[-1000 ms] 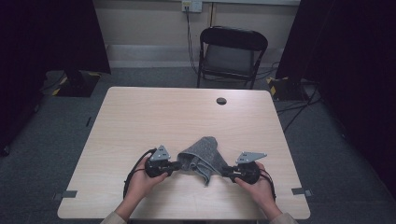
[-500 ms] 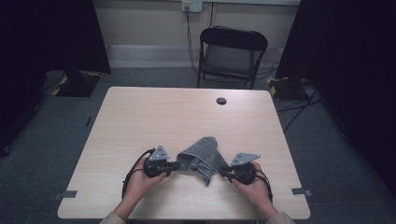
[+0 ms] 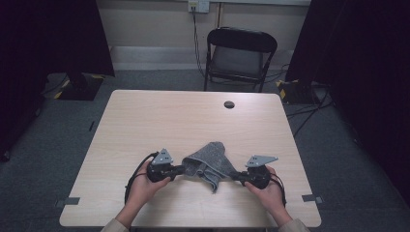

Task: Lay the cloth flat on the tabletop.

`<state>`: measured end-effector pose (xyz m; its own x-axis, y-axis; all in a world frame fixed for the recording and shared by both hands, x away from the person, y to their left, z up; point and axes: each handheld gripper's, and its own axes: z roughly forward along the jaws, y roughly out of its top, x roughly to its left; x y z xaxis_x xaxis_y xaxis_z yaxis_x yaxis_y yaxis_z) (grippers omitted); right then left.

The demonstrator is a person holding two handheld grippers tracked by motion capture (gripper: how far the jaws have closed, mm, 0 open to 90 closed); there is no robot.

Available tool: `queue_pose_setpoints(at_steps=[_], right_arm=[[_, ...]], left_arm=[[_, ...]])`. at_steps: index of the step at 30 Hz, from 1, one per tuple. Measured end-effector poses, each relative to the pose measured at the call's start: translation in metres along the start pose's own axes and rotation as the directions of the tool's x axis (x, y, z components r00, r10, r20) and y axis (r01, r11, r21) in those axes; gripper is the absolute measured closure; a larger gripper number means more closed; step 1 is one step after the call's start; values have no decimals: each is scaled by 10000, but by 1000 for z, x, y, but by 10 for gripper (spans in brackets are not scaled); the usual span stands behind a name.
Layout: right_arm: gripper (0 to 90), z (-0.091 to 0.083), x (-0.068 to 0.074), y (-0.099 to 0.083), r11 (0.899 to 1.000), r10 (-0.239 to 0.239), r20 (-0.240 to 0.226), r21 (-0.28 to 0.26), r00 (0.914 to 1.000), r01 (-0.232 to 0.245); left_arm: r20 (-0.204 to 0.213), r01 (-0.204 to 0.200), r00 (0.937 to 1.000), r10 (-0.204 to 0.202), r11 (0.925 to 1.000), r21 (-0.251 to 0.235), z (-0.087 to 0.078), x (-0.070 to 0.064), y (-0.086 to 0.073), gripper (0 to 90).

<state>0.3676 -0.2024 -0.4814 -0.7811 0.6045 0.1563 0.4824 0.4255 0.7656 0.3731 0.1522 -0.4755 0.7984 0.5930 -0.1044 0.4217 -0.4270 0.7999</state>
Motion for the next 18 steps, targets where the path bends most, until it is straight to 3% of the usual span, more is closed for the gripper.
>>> queue_pose_setpoints(at_steps=[7, 18], right_arm=[[890, -10, -6, 7, 9981, 555, -403, -246, 9976, -565], [892, -26, -17, 31, 9937, 943, -572, -561, 9939, -975]], left_arm=[[17, -80, 10000, 80, 9998, -194, -11, 4, 8, 853], [-95, -197, 9998, 193, 9989, -429, -23, 9, 23, 853]])
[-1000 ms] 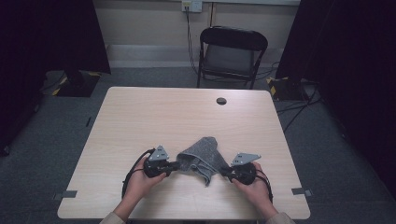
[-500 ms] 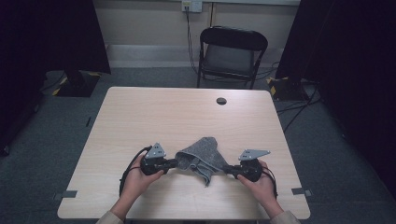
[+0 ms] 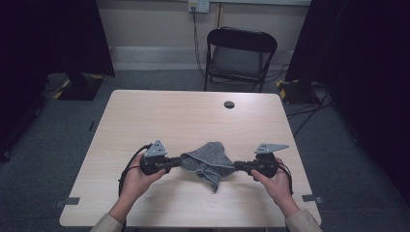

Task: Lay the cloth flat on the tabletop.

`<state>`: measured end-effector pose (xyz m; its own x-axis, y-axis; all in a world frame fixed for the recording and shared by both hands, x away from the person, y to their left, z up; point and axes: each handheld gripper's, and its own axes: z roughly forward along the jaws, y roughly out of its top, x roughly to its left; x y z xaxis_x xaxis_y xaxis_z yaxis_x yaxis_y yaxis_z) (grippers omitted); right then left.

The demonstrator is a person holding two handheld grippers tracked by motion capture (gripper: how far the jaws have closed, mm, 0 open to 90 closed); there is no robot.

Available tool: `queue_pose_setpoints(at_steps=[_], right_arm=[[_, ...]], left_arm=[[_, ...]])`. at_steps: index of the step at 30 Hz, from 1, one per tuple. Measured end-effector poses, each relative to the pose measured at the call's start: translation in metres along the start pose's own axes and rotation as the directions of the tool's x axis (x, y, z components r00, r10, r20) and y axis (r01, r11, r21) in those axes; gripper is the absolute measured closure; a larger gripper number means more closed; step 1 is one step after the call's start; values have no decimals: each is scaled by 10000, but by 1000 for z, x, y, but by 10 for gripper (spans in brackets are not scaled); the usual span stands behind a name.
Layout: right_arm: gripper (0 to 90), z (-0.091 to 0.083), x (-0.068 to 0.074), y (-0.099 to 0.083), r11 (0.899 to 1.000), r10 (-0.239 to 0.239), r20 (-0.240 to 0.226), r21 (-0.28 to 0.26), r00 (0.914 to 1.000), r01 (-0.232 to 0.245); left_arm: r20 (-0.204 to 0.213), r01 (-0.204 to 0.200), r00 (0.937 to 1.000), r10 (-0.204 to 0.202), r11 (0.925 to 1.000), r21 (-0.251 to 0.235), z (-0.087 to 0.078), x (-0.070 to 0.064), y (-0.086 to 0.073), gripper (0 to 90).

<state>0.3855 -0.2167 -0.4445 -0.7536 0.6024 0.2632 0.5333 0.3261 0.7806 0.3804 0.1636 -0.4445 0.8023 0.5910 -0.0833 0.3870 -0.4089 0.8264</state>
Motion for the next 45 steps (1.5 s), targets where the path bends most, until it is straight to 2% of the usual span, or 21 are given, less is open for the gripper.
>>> queue_pose_setpoints(at_steps=[6, 13, 15, 24, 29, 33, 41, 45], right_arm=[[892, -4, -2, 8, 10000, 63, 0, -20, 10000, -63], [892, -7, 3, 17, 10000, -27, -94, -59, 10000, 27], [893, -8, 3, 19, 9999, -67, -69, -78, 10000, 66], [892, -17, -2, 30, 9998, 131, 70, -166, 9999, -130], [892, -20, -8, 35, 10000, -27, 442, 46, 9990, 25], [892, -21, -14, 40, 10000, -26, 623, -11, 9981, 26], [892, -19, -30, 43, 9989, 432, 723, -204, 9965, -418], [892, -20, -34, 45, 9984, 532, 722, -252, 9960, -515]], left_arm=[[-27, -77, 10000, 77, 10000, -16, -4, 1, 5, 853], [1, -166, 9999, 166, 9998, -130, -7, -1, 16, 853], [4, -188, 9998, 189, 9993, -324, -12, -1, 23, 853], [-271, -614, 9978, 603, 9973, -398, -24, 1, 41, 853], [-561, -565, 9969, 548, 9980, -293, -24, 11, 45, 853], [-690, -499, 9965, 473, 9981, -362, -23, 18, 49, 853], [-767, -121, 9970, 72, 9978, -646, -17, 30, 55, 851], [-759, -212, 9970, 161, 9975, -669, -17, 30, 59, 851]])
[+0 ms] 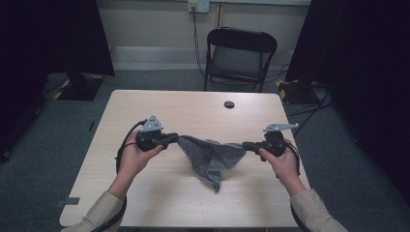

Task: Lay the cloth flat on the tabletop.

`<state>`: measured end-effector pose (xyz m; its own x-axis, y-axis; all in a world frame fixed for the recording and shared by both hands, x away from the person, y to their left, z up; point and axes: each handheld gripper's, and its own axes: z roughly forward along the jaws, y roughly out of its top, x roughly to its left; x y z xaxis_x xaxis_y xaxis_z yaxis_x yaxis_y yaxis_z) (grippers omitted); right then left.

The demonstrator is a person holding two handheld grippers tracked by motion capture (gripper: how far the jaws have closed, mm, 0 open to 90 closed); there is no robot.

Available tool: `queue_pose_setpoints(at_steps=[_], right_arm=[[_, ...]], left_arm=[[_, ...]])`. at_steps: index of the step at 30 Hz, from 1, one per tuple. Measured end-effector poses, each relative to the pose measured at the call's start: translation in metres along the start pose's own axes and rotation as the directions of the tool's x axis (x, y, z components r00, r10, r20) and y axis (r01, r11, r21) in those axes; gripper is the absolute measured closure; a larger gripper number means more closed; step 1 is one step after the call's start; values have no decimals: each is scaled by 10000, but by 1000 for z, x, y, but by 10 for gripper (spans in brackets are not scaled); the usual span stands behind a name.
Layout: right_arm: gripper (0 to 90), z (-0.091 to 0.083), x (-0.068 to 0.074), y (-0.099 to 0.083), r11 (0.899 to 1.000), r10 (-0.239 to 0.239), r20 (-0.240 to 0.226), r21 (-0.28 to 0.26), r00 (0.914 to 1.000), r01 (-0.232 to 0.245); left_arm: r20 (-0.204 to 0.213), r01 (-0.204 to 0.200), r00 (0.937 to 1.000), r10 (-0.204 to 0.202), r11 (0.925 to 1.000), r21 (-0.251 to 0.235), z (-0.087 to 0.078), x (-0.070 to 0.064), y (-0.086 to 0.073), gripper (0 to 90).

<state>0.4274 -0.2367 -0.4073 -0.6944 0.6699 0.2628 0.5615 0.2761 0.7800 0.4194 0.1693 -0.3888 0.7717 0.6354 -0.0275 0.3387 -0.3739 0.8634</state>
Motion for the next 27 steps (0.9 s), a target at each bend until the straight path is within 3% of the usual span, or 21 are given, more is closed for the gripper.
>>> queue_pose_setpoints(at_steps=[10, 17, 22, 27], right_arm=[[892, -15, 7, 4, 9997, -131, -122, -231, 9998, 128], [892, -23, 14, 6, 9997, -230, -142, -48, 9996, 229], [891, -17, 10, 10, 9997, -216, 7, 98, 9998, 216], [890, 2, -9, 18, 9990, -29, 162, 455, 9999, 21]], left_arm=[[-16, -377, 9993, 377, 9993, -69, -15, -10, 7, 851], [-168, -586, 9981, 585, 9983, -24, -23, -13, 9, 849], [-315, -423, 9986, 429, 9989, 191, -15, -1, 10, 839], [-271, -208, 9994, 219, 9989, 425, 7, 21, 15, 839]])
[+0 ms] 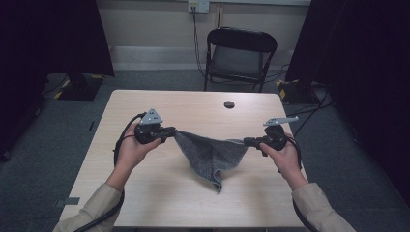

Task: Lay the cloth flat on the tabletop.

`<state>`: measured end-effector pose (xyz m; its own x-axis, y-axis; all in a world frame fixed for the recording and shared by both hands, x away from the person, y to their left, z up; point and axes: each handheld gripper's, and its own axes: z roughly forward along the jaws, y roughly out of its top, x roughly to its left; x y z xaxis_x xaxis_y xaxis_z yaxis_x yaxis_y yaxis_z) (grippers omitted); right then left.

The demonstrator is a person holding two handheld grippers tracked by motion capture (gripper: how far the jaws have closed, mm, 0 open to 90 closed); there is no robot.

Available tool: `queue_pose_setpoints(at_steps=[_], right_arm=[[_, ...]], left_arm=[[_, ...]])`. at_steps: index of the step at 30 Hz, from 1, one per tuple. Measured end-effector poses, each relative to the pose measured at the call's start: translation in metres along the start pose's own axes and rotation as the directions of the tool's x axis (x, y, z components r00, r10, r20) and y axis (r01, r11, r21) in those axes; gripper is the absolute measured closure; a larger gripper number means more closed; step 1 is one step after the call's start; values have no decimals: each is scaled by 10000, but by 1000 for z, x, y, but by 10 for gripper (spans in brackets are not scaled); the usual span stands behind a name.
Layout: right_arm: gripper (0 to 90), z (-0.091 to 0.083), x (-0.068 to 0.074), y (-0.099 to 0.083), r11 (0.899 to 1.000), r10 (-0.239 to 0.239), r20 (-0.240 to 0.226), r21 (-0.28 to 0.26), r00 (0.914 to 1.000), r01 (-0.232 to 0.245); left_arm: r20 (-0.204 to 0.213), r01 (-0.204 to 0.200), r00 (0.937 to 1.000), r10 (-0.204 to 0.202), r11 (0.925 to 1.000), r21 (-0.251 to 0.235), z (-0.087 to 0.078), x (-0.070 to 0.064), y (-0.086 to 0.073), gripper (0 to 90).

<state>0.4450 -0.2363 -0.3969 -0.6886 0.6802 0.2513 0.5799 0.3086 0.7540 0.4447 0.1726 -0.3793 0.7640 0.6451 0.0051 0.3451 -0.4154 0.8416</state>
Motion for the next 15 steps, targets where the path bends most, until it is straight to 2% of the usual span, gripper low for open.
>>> queue_pose_setpoints(at_steps=[2, 3, 4, 5, 8, 9, 11, 13, 14, 15], right_arm=[[890, 4, -4, 2, 10000, 45, 41, 45, 10000, -46], [889, 12, -12, 6, 9999, 134, 29, 45, 9999, -134], [889, 12, -12, 6, 9999, 134, 29, 45, 9999, -134], [887, 21, -19, 10, 9997, 187, 116, 154, 9998, -189], [886, 34, -30, 14, 9993, 280, 243, 246, 9993, -286], [886, 34, -30, 14, 9993, 280, 243, 246, 9993, -286], [887, 44, -43, 19, 9981, 601, 387, 92, 9974, -605], [887, 47, -47, 21, 9981, 614, 547, 14, 9966, -615], [887, 50, -51, 24, 9980, 631, 798, -65, 9948, -627], [878, 55, -60, 28, 9955, 875, 1344, -483, 9871, -817]], left_arm=[[31, 36, 10000, -36, 10000, 44, 5, 4, 1, 839], [56, 164, 9998, -165, 9997, 163, 15, 12, 1, 838], [56, 164, 9998, -165, 9997, 163, 15, 12, 1, 838], [84, 413, 9991, -415, 9988, 273, 25, 20, 0, 836], [20, 573, 9983, -575, 9971, 503, 40, 33, -3, 831], [20, 573, 9983, -575, 9971, 503, 40, 33, -3, 831], [-166, 607, 9981, -597, 9960, 654, 55, 45, -2, 831], [-264, 696, 9973, -682, 9960, 560, 60, 48, -1, 831], [-512, 820, 9955, -797, 9956, 462, 65, 53, 0, 827], [-825, 945, 9924, -916, 9950, 322, 70, 57, 1, 774]])
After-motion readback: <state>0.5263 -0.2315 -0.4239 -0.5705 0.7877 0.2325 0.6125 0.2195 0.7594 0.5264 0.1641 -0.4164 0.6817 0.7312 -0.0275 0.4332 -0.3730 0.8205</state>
